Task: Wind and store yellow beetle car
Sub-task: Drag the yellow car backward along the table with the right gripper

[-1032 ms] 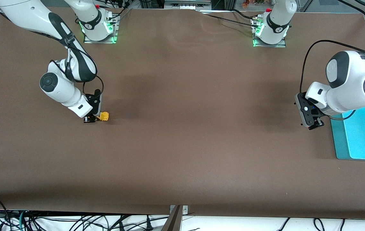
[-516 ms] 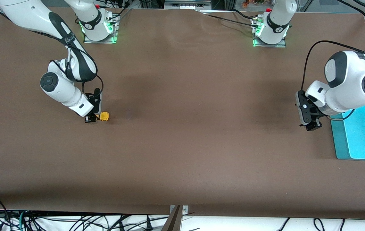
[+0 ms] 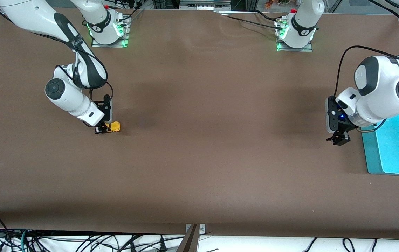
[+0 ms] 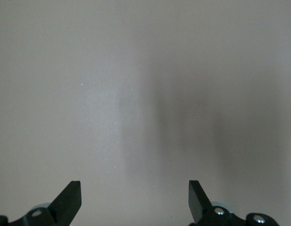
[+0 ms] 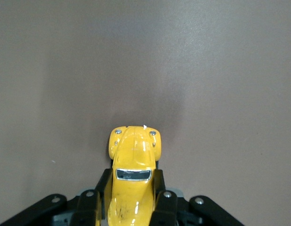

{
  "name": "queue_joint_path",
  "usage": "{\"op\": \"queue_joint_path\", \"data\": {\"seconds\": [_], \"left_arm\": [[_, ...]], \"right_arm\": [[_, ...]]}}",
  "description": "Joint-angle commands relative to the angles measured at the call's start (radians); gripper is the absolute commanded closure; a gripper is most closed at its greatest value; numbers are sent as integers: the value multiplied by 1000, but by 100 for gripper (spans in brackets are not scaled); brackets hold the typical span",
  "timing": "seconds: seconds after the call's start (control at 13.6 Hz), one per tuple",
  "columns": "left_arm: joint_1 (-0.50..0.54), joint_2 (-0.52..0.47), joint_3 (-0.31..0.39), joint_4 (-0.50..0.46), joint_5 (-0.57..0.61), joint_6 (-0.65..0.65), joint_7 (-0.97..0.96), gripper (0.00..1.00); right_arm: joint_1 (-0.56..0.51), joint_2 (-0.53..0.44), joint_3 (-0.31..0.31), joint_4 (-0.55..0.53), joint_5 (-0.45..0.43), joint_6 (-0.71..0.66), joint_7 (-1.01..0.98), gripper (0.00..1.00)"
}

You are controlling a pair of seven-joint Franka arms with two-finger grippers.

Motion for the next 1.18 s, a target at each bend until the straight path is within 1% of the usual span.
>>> {"op": "queue_joint_path", "data": {"seconds": [0.0,0.15,0.37,1.11], "left_arm": [[10,-16,-5,-19,-6,7,30,0],[10,-16,-5,-19,-9,7,30,0],[10,-16,-5,-19,-9,7,30,0],[8,-6,-11,-7,-8,9,32,0]], "right_arm": [[-22,4,-4,-20,0,23,-12,62],[-55,35,-12,-20,-3,43,-27,62],[-101,50,-12,-22,-3,52,-82,62],[-342,106,-10,-14,-6,63,-398,62]]}}
